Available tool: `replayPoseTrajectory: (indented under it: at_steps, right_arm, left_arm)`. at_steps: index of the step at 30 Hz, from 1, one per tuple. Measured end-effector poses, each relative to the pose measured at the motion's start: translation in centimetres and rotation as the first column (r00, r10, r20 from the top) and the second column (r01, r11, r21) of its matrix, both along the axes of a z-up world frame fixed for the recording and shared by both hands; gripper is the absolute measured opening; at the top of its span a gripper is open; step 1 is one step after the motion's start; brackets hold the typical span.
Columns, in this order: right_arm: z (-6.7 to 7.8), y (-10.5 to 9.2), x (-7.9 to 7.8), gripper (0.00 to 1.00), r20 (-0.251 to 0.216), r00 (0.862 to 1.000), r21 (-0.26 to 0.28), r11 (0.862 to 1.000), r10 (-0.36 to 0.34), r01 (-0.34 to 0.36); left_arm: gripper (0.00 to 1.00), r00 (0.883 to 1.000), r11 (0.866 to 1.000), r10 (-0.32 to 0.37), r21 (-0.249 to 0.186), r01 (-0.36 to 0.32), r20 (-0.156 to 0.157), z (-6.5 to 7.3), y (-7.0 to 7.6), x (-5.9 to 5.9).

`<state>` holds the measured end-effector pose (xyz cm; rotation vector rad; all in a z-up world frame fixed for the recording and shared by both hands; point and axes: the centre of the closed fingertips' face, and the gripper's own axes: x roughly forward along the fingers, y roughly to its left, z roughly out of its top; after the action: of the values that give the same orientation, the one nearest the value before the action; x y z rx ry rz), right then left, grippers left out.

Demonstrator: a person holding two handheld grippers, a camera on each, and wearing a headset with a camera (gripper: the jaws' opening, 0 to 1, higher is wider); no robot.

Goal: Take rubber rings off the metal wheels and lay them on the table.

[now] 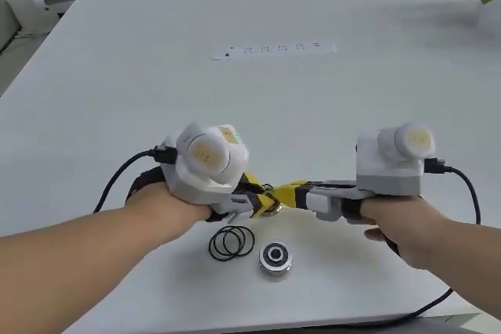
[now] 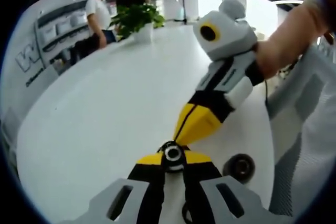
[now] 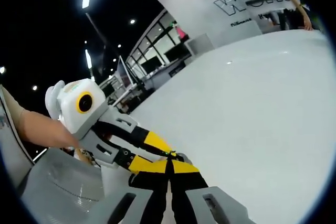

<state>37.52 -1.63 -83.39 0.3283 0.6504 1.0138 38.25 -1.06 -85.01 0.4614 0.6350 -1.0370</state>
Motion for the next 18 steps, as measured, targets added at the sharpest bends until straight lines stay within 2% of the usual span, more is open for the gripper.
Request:
replayPoseTrajectory:
  at_steps: [6,12,18]
  right_arm:
    - [-0.3,-0.4,0.1,0.00,-0.002,1.000,-0.015,1.000,-0.009,0.009]
    - [0.0,-0.1,0.2,0.00,-0.007,1.000,-0.007,1.000,-0.008,0.008]
    - [0.7,0.4,-0.3,0.00,-0.004,1.000,0.005,1.000,0.000,0.000]
  left_arm:
    - [0.16,1.000,1.000,-0.026,0.014,0.026,-0.003,0.1,-0.1,-0.3]
    - [0.23,0.999,0.999,-0.033,-0.020,0.033,-0.009,1.1,-0.2,-0.8]
    - [0.26,0.999,0.998,-0.043,-0.047,0.043,0.002,2.5,0.3,-1.5]
